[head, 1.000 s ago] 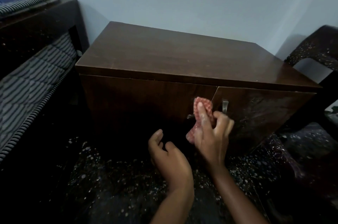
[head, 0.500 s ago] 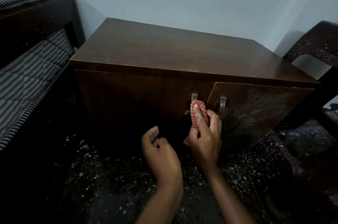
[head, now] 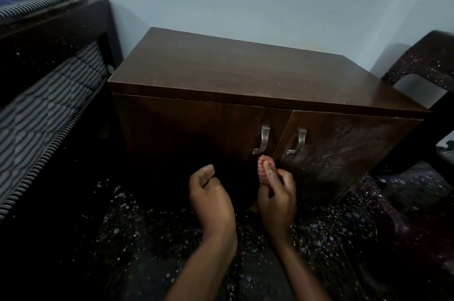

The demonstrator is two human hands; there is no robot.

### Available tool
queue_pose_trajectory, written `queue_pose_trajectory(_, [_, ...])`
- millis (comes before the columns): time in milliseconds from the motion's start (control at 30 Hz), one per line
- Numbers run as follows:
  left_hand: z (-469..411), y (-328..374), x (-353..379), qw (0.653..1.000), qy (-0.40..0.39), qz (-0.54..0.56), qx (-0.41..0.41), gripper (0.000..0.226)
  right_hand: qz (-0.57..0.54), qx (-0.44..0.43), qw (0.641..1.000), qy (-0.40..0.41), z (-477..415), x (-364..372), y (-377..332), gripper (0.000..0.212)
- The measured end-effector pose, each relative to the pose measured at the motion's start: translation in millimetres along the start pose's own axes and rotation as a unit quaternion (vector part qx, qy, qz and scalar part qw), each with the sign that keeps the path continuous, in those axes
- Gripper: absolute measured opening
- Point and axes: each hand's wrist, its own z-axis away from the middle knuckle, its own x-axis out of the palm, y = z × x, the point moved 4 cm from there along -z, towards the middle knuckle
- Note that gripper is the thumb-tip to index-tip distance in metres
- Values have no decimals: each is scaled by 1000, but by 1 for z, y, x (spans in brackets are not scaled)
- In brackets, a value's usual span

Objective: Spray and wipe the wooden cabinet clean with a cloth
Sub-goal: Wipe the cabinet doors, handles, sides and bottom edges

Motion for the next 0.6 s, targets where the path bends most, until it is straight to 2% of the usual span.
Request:
queue_pose_trajectory(133, [-7, 0, -3, 1000, 14, 14, 2, 31, -40, -50, 993, 99, -8, -18, -31, 43])
queue_pose_trajectory(233, [-8, 2, -3, 999, 25, 15, 25, 30, -92, -73, 990, 75, -9, -7, -63, 43])
queue_pose_trajectory(333, [-10, 9, -8, 995, 45, 17, 86, 29, -135, -41, 990, 27, -6, 16, -81, 51])
queue_pose_trajectory(433, [-20, 17, -17, 984, 84, 9, 159, 32, -159, 10, 985, 73, -10, 32, -86, 48])
queue_pose_trajectory(600, [-30, 21, -25, 968, 106, -3, 228, 32, -171, 53, 976, 127, -14, 47, -100, 52])
